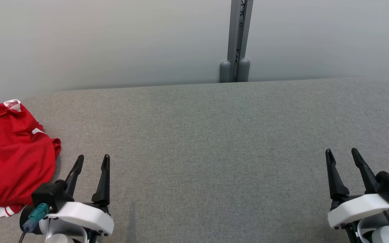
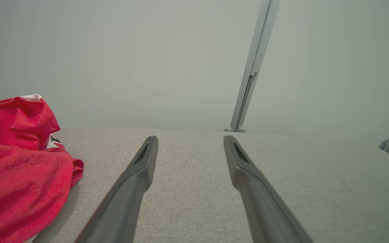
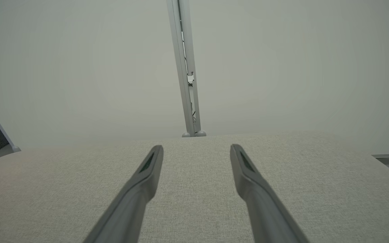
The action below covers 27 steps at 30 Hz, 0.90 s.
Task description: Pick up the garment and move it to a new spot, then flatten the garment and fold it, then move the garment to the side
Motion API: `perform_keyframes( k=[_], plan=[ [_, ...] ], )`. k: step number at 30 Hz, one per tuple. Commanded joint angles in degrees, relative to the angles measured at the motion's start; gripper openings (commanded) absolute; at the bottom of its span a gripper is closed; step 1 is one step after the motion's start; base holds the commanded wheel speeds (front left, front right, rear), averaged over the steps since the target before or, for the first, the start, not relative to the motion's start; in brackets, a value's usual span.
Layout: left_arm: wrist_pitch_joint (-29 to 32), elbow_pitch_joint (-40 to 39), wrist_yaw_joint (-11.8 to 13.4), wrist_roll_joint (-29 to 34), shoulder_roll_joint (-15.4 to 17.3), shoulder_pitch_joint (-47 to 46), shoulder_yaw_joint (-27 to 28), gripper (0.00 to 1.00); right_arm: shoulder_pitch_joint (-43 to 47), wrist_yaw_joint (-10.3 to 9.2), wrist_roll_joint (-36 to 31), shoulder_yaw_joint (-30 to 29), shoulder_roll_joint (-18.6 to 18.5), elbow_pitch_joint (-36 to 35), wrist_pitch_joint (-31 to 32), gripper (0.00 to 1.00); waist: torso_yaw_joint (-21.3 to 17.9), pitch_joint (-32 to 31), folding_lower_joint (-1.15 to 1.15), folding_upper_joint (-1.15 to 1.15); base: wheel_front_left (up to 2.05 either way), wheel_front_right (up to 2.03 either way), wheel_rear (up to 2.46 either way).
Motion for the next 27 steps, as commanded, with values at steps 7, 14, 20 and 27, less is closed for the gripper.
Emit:
perform_keyframes(
  k=[7, 14, 20, 27],
  plan=[
    [-1.2, 0.9, 0.1, 3.8, 0.1, 0.1, 0.0, 1.00, -0.6, 0.11, -2.2, -0.6, 0.4, 0.4, -1.4, 1.00, 0.0, 0.0, 0.00, 0.00, 0.00, 0.00, 0.00],
    [-2.0, 2.0, -0.1, 6.3, -0.3, 0.1, 0.0, 1.00, -0.6, 0.11, -3.9, -0.6, 0.7, 1.1, -2.2, 1.00, -0.2, 0.0, 0.00, 0.00, 0.00, 0.00, 0.00],
    [-2.5, 2.6, -0.3, 8.0, -0.5, 0.1, 0.2, 1.00, -0.5, 0.11, -5.5, -0.6, 0.8, 1.5, -2.7, 1.00, -0.2, -0.1, 0.00, 0.00, 0.00, 0.00, 0.00],
    [-3.3, 3.3, -0.2, 10.9, -0.6, -0.3, 0.4, 1.00, -0.5, 0.12, -7.3, -0.7, 1.0, 2.2, -3.5, 1.00, -0.1, 0.0, 0.00, 0.00, 0.00, 0.00, 0.00]
  ],
)
